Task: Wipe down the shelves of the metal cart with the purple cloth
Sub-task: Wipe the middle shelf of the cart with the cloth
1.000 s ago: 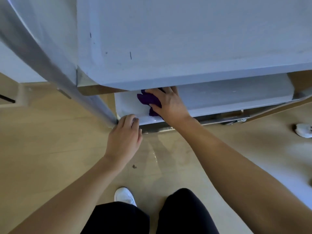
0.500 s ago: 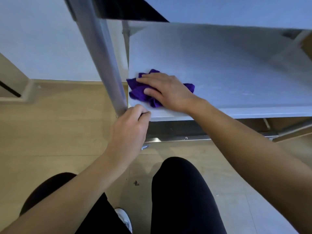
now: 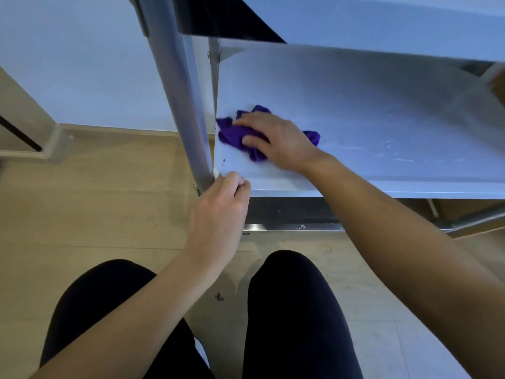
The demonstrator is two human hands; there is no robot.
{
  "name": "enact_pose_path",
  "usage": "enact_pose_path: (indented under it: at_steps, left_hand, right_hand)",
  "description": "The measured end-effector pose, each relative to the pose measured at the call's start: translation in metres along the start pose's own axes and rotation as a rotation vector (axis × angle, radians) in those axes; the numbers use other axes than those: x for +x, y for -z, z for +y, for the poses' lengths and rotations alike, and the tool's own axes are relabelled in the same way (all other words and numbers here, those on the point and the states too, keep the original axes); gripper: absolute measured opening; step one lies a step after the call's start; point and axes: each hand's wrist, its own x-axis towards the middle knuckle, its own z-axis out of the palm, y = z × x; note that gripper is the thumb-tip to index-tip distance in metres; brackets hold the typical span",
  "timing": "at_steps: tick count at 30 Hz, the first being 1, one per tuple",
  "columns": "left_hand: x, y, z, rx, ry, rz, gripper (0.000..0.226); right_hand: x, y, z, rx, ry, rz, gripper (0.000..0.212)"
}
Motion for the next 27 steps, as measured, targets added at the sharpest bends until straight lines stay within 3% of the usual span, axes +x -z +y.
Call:
enact_pose_path:
  at_steps: [4,11,19,25,27]
  left_hand:
    - [0.001,-0.004,-0.001,0.034,0.053,-0.040,0.038]
    - [-0.001,-0.005,0.006,0.034,0.029,0.036,0.023]
    - [-0.001,-0.003,0.004,0.071,0.052,-0.019,0.036]
    - [0.000,-0.004,0.008,0.115,0.065,0.021,0.026]
    - [0.000,-0.006,0.009,0.112,0.070,0.019,0.025]
  right_hand:
    - [0.023,-0.004,0.002,-0.064,-0.076,0.015,0.040]
    - [-0.047,-0.002,-0.018,0.044,0.121,-0.037,0.036]
    - [0.034,-0.009,-0.007,-0.057,-0.143,0.051,0.039]
    - [-0.028,-0.015,-0.027,0.037,0.029,0.039,0.037]
    - [-0.043,-0.015,-0.023,0.016,0.001,0.072,0.037]
